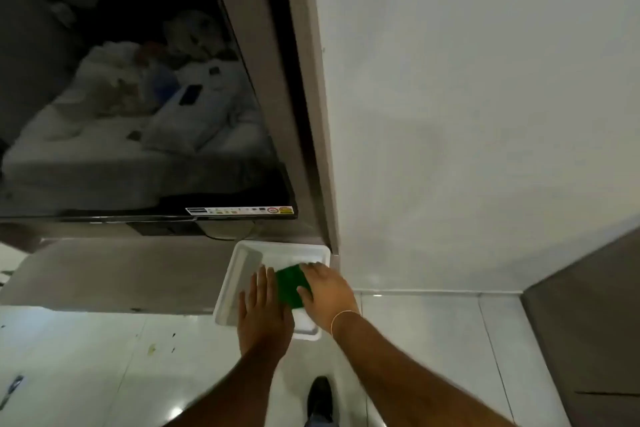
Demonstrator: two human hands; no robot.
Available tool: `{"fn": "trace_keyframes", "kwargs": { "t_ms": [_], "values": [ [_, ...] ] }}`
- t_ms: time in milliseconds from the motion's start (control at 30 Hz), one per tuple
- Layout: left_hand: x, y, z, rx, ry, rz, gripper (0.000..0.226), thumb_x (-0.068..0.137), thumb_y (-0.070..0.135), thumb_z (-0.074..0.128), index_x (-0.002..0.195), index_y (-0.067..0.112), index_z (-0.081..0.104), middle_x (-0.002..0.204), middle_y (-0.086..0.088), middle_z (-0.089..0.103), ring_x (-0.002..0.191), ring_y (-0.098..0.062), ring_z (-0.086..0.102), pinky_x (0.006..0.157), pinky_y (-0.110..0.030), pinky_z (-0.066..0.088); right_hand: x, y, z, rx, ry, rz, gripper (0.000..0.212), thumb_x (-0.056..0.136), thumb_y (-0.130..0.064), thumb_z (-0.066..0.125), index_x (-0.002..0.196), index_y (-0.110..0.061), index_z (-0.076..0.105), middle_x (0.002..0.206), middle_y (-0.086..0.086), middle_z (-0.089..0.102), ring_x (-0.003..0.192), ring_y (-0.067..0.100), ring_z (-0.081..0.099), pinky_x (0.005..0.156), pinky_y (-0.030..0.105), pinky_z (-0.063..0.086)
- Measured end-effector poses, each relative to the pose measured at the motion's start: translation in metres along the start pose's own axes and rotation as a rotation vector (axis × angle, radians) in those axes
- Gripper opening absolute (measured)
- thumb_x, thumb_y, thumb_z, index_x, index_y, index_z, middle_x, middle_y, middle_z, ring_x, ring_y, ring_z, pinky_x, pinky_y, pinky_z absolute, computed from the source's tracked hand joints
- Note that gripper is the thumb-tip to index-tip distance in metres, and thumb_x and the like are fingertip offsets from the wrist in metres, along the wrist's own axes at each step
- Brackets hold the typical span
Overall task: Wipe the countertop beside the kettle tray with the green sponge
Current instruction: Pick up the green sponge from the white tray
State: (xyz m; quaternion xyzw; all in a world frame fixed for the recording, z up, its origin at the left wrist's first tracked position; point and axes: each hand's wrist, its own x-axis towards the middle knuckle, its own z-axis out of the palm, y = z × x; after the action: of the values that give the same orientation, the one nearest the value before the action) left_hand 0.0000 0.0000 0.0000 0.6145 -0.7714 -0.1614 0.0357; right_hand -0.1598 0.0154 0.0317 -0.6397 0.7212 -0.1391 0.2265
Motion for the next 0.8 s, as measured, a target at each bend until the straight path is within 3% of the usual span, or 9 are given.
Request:
{"fn": "trace_keyframes", "kwargs": {
  "t_ms": [100,167,233,300,400,533,633,733,800],
  "values": [
    [0.016,-0.03,0.008,0.053,-0.045,-0.071,0.082,0.108,0.032,0.042,0.171,0.02,-0.009,0.182,-0.006,-0.008,0.168,-0.025,-0.005,0.137,-0.05,0.004,0.028,-0.014,0.043,0.047,-0.176,0.084,0.047,0.103,-0.038,0.049,0.148,-0.024,0.048,0.145,0.002,0.058,0.13,0.024,0.06,0.109,0.039,0.052],
    [0.023,-0.045,0.016,0.053,-0.028,-0.09,0.083,0.107,0.031,0.044,0.172,0.02,-0.008,0.182,-0.006,-0.01,0.168,-0.026,-0.005,0.137,-0.05,0.005,0.044,-0.021,0.068,-0.005,-0.279,0.095,0.053,0.099,-0.033,0.057,0.15,-0.022,0.045,0.151,0.005,0.052,0.138,0.028,0.054,0.114,0.043,0.048],
    [0.028,-0.06,0.023,0.055,-0.049,-0.098,0.084,0.106,0.027,0.045,0.172,0.02,-0.005,0.182,-0.005,-0.008,0.169,-0.026,-0.005,0.137,-0.05,0.006,0.062,-0.021,0.094,-0.102,-0.362,0.031,0.073,0.096,-0.028,0.063,0.162,-0.02,0.031,0.168,0.007,0.03,0.156,0.031,0.031,0.128,0.046,0.029],
    [0.034,-0.074,0.029,0.053,-0.083,-0.081,0.084,0.105,0.023,0.046,0.173,0.02,-0.003,0.182,-0.004,-0.006,0.169,-0.024,-0.006,0.137,-0.05,0.005,0.073,-0.011,0.113,-0.23,-0.426,-0.039,0.091,0.096,-0.022,0.065,0.168,-0.022,0.01,0.175,0.004,0.004,0.163,0.03,0.006,0.132,0.047,0.01],
    [0.038,-0.084,0.032,0.074,-0.082,-0.042,0.083,0.105,0.022,0.048,0.173,0.02,0.0,0.182,-0.003,-0.006,0.168,-0.023,-0.007,0.136,-0.046,-0.002,0.083,0.006,0.12,-0.356,-0.456,-0.11,0.097,0.097,-0.019,0.065,0.169,-0.026,0.0,0.175,0.001,-0.007,0.164,0.029,-0.002,0.132,0.048,0.011],
    [0.042,-0.09,0.033,0.046,-0.088,0.003,0.083,0.104,0.02,0.05,0.172,0.02,0.003,0.182,-0.003,-0.002,0.168,-0.022,-0.005,0.135,-0.046,-0.003,0.097,0.012,0.115,-0.382,-0.433,-0.154,0.084,0.102,-0.021,0.061,0.168,-0.019,0.009,0.175,0.006,0.002,0.163,0.032,0.006,0.128,0.052,0.025],
    [0.043,-0.089,0.027,0.032,-0.126,0.04,0.082,0.106,0.021,0.049,0.172,0.022,0.001,0.181,-0.002,-0.007,0.167,-0.021,-0.01,0.135,-0.045,-0.005,0.101,0.003,0.111,-0.389,-0.397,-0.125,0.058,0.108,-0.016,0.049,0.162,-0.005,0.029,0.17,0.018,0.022,0.159,0.038,0.023,0.118,0.052,0.043],
    [0.039,-0.093,0.016,0.071,-0.16,0.11,0.082,0.106,0.023,0.048,0.171,0.024,-0.002,0.18,0.0,-0.01,0.166,-0.02,-0.015,0.137,-0.046,-0.005,0.109,-0.006,0.096,-0.271,-0.336,-0.021,0.035,0.108,-0.022,0.049,0.138,-0.006,0.055,0.141,0.017,0.06,0.128,0.032,0.062,0.102,0.042,0.056],
    [0.039,-0.092,0.008,0.056,-0.164,0.131,0.081,0.105,0.021,0.05,0.172,0.024,0.003,0.181,-0.001,-0.006,0.166,-0.02,-0.012,0.137,-0.047,0.0,0.11,-0.006,0.081,-0.127,-0.308,0.067,0.032,0.106,-0.03,0.048,0.13,-0.011,0.058,0.129,0.012,0.067,0.117,0.03,0.067,0.099,0.041,0.056]
  ]
}}
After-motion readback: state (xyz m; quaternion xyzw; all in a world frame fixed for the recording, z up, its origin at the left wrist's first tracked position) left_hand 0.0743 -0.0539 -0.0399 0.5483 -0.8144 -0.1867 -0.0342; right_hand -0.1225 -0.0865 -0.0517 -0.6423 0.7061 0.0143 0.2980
